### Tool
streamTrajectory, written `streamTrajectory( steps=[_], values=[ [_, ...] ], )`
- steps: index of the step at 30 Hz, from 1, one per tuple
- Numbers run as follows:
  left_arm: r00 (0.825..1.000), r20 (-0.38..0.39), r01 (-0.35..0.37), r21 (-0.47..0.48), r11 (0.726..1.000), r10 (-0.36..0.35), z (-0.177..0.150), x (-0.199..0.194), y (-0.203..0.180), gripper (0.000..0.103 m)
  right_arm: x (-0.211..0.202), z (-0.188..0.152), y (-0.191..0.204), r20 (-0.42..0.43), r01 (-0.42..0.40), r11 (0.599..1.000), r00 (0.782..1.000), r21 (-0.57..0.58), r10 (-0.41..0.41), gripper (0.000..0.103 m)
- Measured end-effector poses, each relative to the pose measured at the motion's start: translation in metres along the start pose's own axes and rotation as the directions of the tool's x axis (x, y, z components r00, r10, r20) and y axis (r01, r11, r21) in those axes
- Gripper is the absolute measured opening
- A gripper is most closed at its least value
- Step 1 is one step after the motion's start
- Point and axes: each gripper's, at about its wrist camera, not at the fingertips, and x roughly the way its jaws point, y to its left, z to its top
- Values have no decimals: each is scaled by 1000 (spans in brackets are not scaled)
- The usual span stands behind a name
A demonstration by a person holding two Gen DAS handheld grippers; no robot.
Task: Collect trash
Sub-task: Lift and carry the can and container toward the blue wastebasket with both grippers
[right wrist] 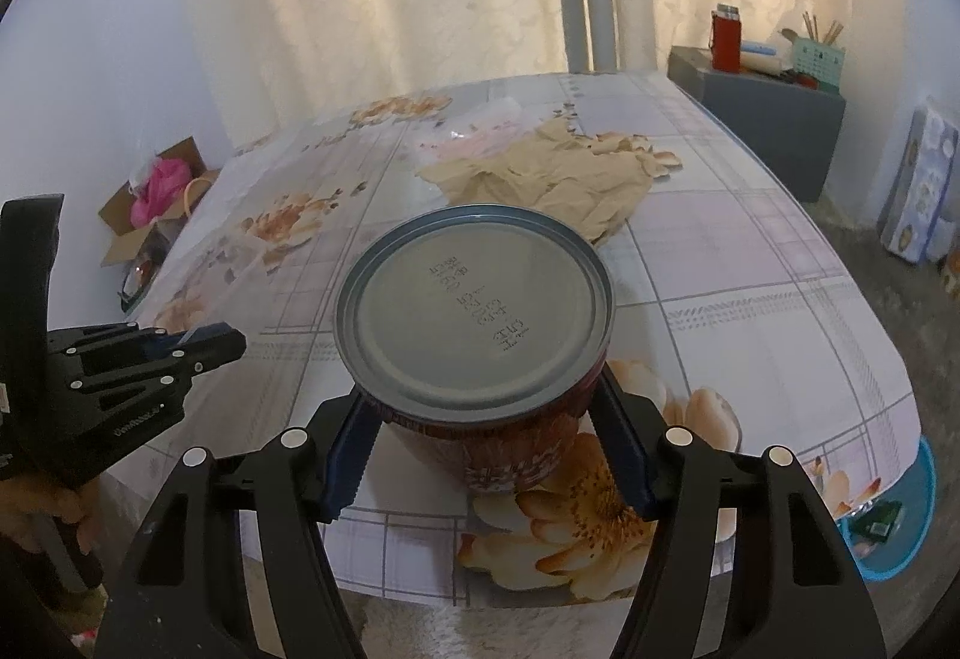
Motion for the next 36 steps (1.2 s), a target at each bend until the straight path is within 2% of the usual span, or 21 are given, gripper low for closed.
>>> streamTrajectory(
  steps=[15, 27, 36],
  values=[
    [997, 65, -36, 64, 997, 32, 1, -18, -18, 4, -11, -1, -3, 14, -7, 1000, 1000, 22, 7, 62],
    [994, 101, -39, 72, 997, 31, 2, -33, -23, 4, -23, -2, -3, 38, -19, 999, 999, 28, 18, 62],
    [987, 154, -52, 83, 995, 39, 3, -59, -26, 4, -37, -2, -2, 68, -44, 998, 997, 44, 41, 62]
  ],
)
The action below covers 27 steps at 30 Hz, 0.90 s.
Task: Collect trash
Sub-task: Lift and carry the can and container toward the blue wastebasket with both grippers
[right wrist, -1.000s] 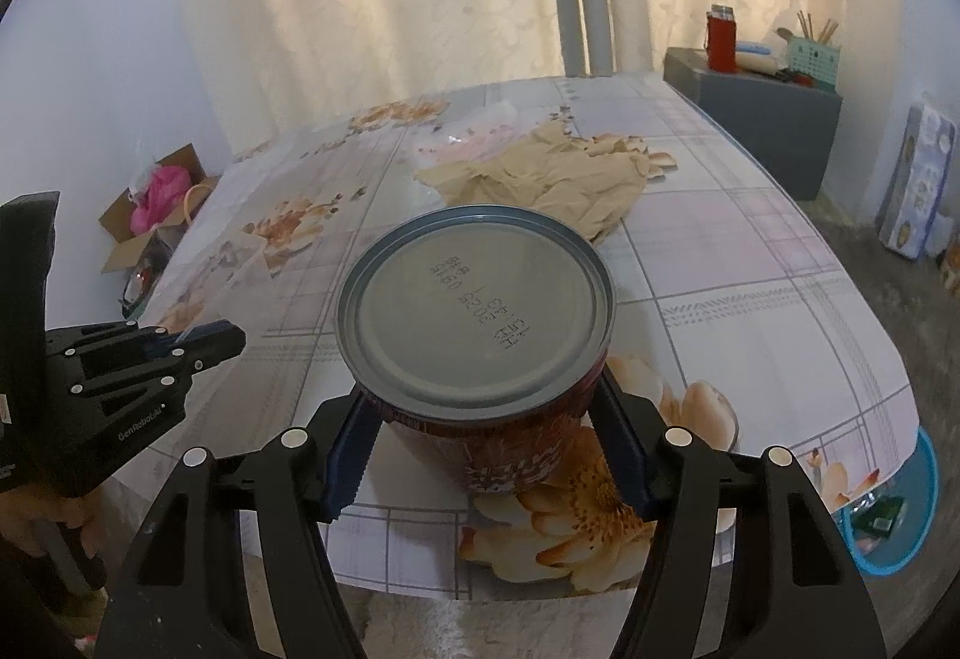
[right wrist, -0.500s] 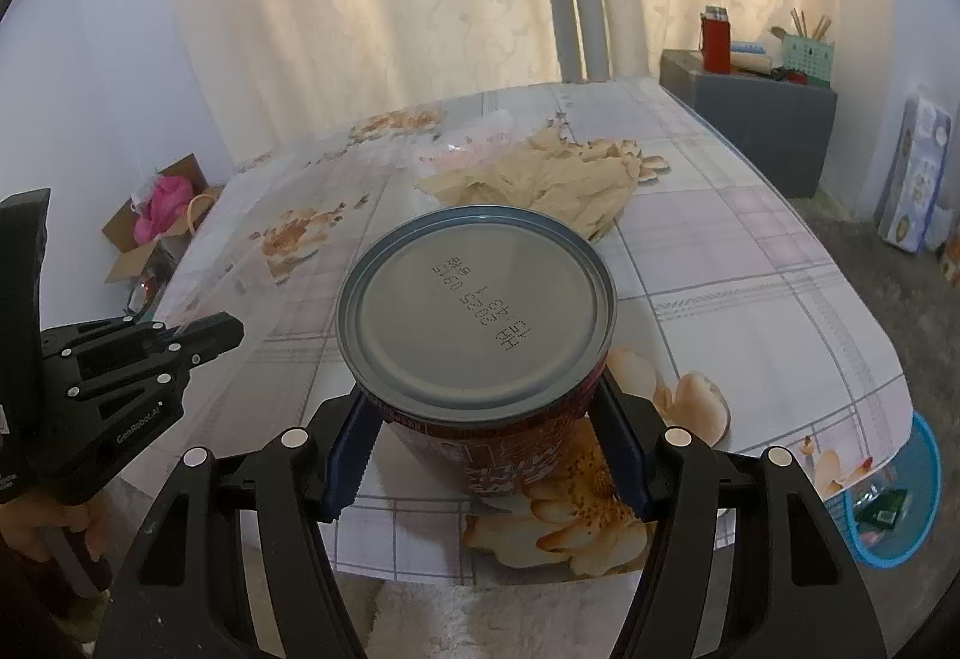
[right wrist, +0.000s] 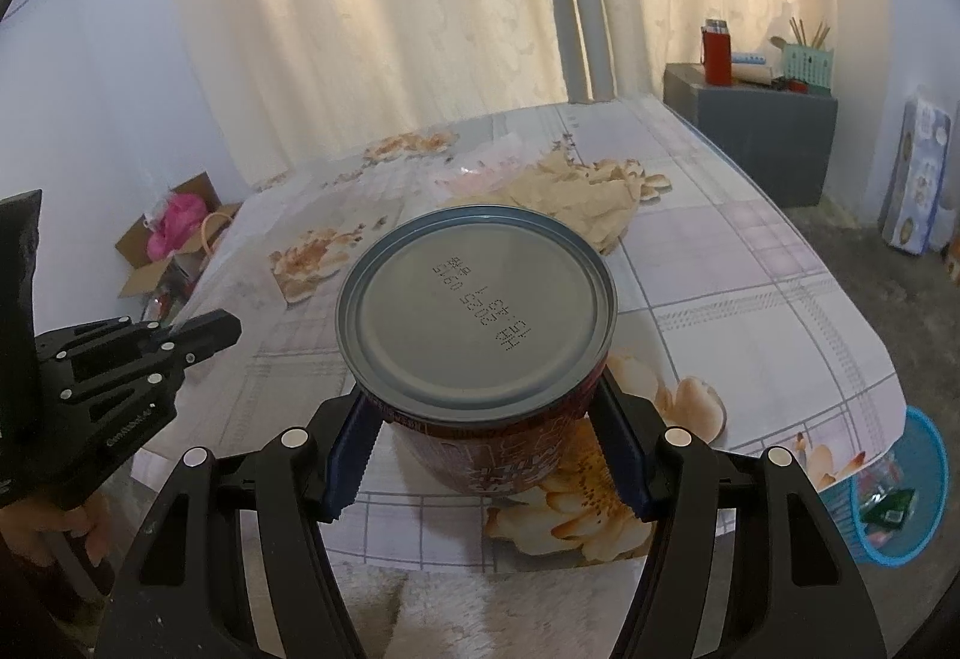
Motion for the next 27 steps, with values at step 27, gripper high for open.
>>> streamTrajectory(
  steps=[27],
  values=[
    [948, 218, 165, 291, 943, -233, 70, -88, -134, 4, -127, -33, -99, 223, 55, 954, 967, 295, -125, 62]
  ],
)
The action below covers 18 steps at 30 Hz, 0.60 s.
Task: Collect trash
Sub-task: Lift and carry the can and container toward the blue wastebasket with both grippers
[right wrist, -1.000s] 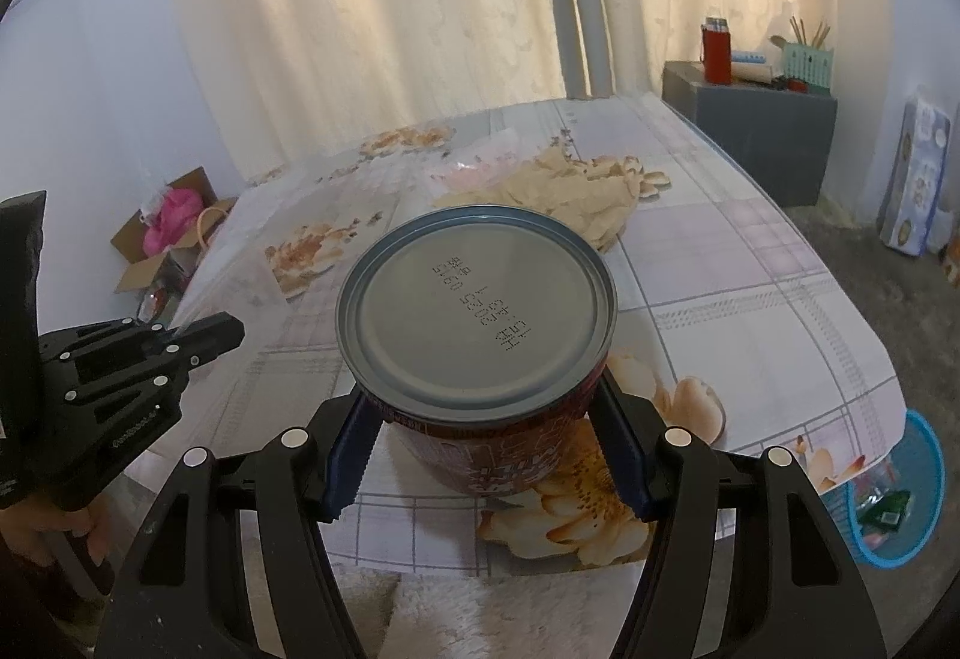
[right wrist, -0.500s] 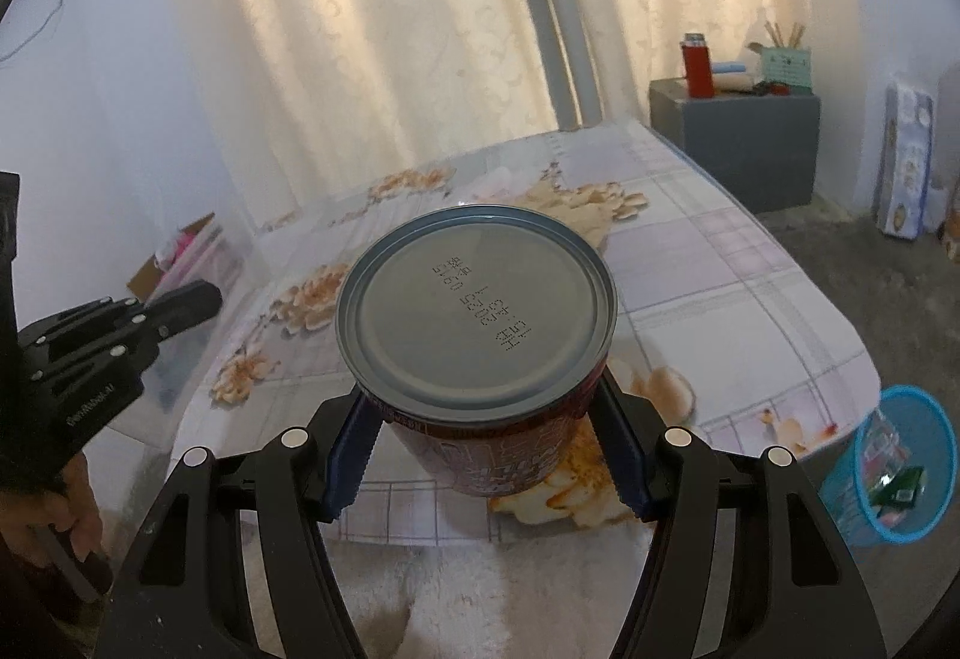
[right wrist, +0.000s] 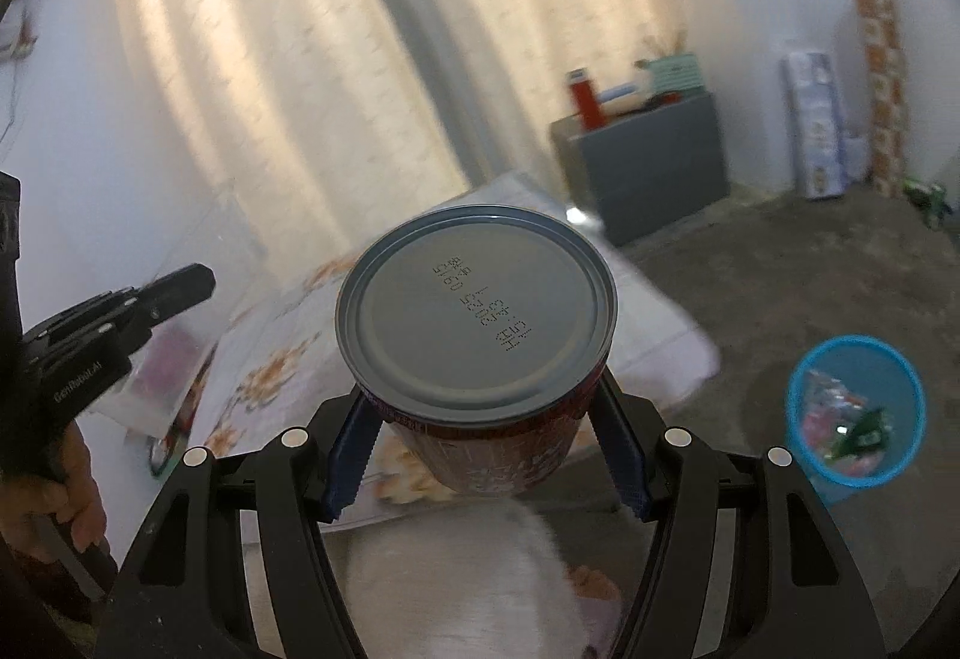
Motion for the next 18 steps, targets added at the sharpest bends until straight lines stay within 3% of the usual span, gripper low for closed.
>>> streamTrajectory(
  steps=[4, 8, 12, 18],
  values=[
    [996, 31, 87, 60, 994, -89, 31, 12, -40, 4, -24, 5, -44, 52, 86, 994, 995, 71, -89, 62],
    [980, 26, 193, 108, 975, -197, 61, 39, -80, 4, -43, 5, -92, 85, 179, 971, 977, 156, -194, 62],
    [942, -36, 336, 100, 937, -334, 88, 79, -125, 4, -59, -5, -147, 76, 277, 925, 949, 261, -305, 62],
    [874, -150, 479, 109, 871, -462, 101, 135, -203, 4, -55, -25, -210, 8, 357, 853, 921, 381, -389, 62]
  ],
)
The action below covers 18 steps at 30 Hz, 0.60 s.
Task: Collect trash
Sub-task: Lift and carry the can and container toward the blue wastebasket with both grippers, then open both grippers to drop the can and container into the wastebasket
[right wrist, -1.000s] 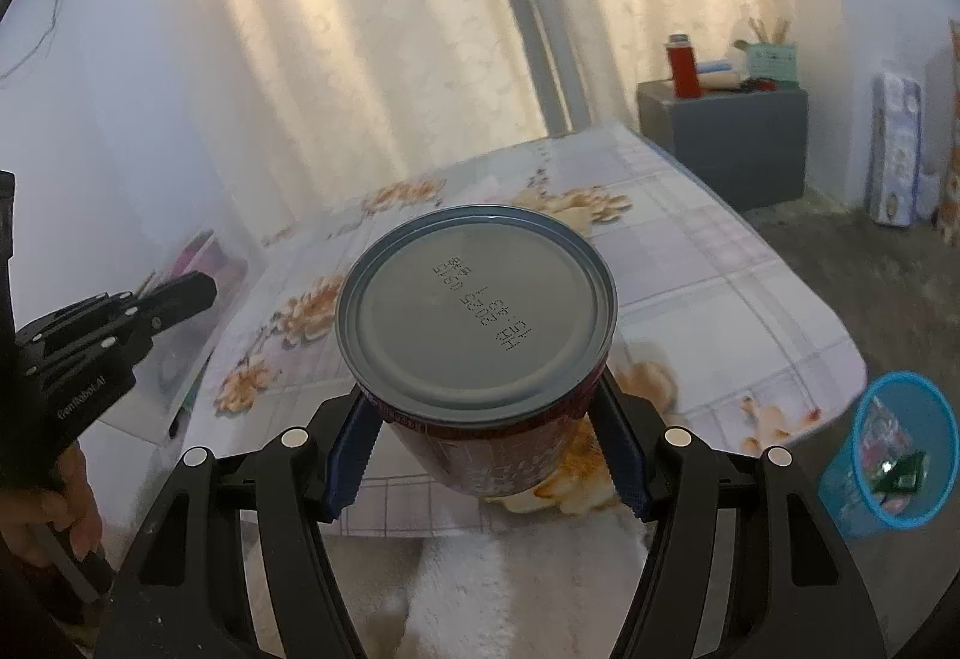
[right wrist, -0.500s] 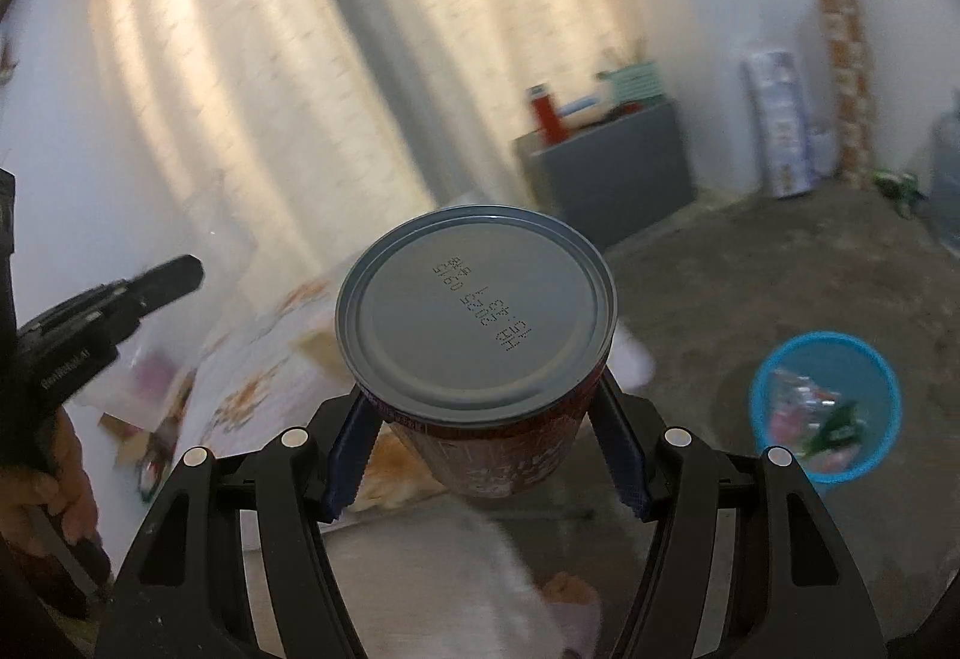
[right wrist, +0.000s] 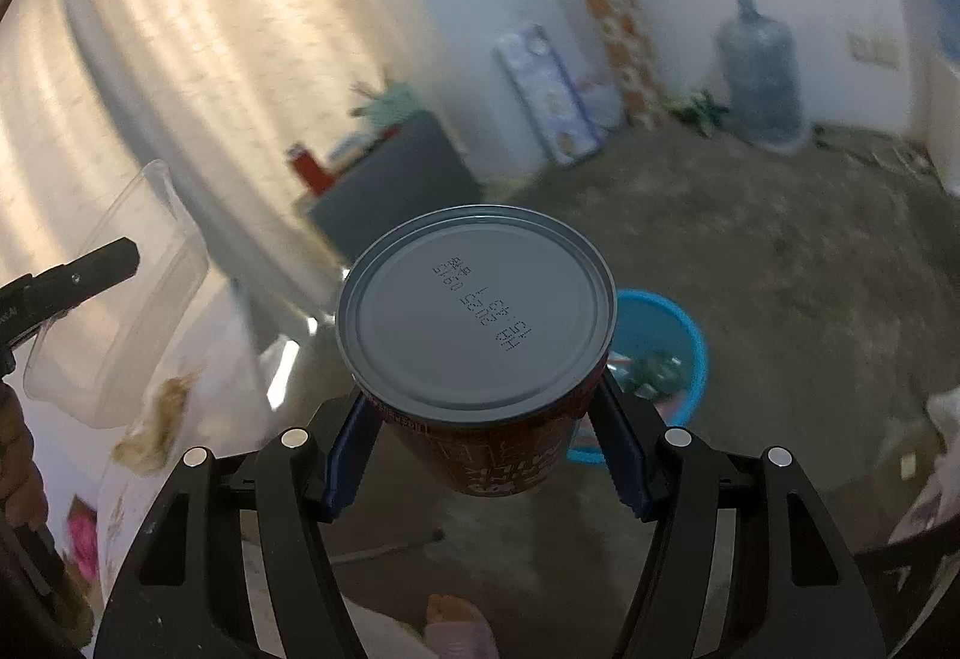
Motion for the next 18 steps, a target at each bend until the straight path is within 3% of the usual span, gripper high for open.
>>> streamTrajectory(
  steps=[3, 7, 11, 18],
  values=[
    [994, -83, 64, -10, 998, -64, 12, 62, -22, 4, 27, 1, -23, -41, 21, 998, 999, 65, -19, 62],
    [981, -168, 91, -27, 995, -95, 20, 133, -34, 4, 59, -7, -55, -110, 28, 987, 994, 160, -10, 62],
    [956, -260, 119, -77, 990, -136, 16, 207, -40, 4, 104, -15, -85, -196, 28, 962, 980, 270, 26, 62],
    [922, -363, 99, -109, 989, -133, 7, 291, -34, 4, 174, -17, -118, -273, 23, 903, 956, 430, 105, 62]
  ],
)
